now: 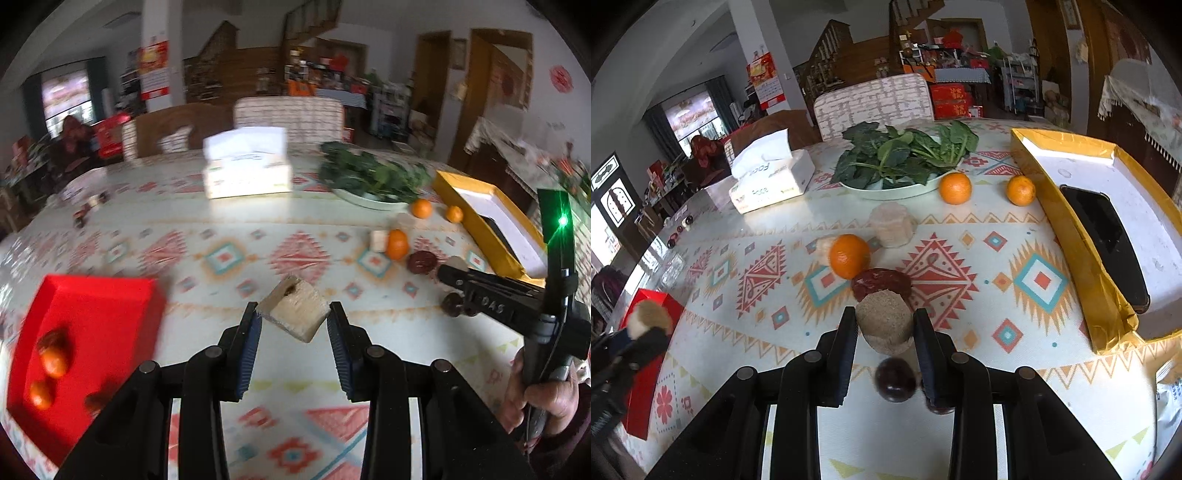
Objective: Organize fruits
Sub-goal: 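Carry the beige cake and white cube over the red tray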
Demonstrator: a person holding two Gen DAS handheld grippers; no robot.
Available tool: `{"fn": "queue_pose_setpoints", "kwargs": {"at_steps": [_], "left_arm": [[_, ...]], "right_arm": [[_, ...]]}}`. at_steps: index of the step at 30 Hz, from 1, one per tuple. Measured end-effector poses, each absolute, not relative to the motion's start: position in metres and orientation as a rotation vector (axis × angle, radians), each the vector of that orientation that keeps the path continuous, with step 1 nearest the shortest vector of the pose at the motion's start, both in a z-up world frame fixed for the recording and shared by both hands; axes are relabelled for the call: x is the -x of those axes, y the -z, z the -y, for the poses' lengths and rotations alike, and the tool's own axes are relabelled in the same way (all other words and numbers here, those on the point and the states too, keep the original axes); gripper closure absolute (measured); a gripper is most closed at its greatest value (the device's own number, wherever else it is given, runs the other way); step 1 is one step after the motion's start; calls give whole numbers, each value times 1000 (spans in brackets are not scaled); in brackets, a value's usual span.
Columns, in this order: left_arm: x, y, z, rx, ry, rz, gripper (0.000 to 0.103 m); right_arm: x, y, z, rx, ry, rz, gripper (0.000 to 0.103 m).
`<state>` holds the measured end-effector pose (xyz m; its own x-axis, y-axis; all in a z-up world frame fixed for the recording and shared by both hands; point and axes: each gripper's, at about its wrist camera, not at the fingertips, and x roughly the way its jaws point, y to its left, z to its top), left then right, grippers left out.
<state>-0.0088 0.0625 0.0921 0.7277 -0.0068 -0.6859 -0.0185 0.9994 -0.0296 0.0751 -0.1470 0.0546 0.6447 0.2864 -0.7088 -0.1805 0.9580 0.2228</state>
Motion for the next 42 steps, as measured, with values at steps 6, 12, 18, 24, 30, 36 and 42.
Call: {"fn": "queue_pose_setpoints", "kwargs": {"at_steps": [6, 12, 18, 24, 30, 36, 42], "left_arm": [[42, -95, -113, 100, -105, -729, 67], [67, -80, -163, 196, -167, -748, 67], [92, -74, -208, 268, -233, -738, 67], [118, -74, -254, 308, -318, -713, 67], [131, -63, -292, 357, -370, -722, 67], [132, -49, -304, 378, -362, -748, 67], [132, -45, -313, 403, -346, -743, 67]], "right_arm": [[-56, -65, 129, -118, -274, -835, 69], [-25, -83, 88, -53, -338, -816, 69], [0, -92, 29, -8, -443, -817, 69], [20, -89, -33, 31, -552, -838, 69], [35, -87, -89, 63, -663, -857, 69], [46, -81, -136, 92, -759, -887, 69], [57, -70, -167, 122, -806, -912, 69]]}}
